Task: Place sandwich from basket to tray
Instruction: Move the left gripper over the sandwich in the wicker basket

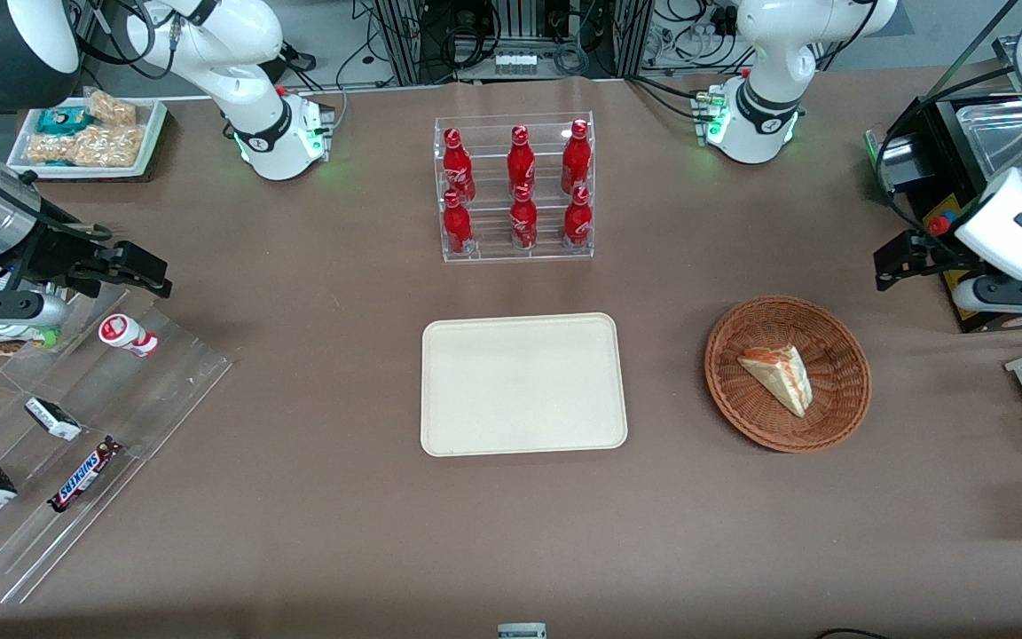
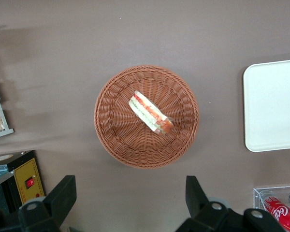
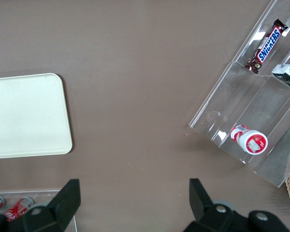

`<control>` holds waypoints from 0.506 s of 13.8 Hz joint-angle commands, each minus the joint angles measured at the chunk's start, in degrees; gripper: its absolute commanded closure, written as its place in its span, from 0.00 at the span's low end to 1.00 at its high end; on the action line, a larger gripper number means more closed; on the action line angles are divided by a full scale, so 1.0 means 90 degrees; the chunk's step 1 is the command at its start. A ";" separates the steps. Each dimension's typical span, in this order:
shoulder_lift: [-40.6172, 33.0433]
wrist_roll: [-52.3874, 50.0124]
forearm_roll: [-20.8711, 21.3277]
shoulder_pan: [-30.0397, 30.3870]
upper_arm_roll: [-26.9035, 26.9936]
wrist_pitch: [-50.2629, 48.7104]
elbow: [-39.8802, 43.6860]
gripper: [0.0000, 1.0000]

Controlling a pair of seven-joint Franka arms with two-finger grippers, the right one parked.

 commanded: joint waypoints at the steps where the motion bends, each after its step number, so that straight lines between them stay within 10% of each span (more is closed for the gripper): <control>1: -0.0173 0.0012 -0.0029 0.0036 -0.0039 0.0091 -0.0174 0.00; 7: -0.0114 -0.0777 0.0450 0.0085 0.0010 0.1268 -0.1654 0.00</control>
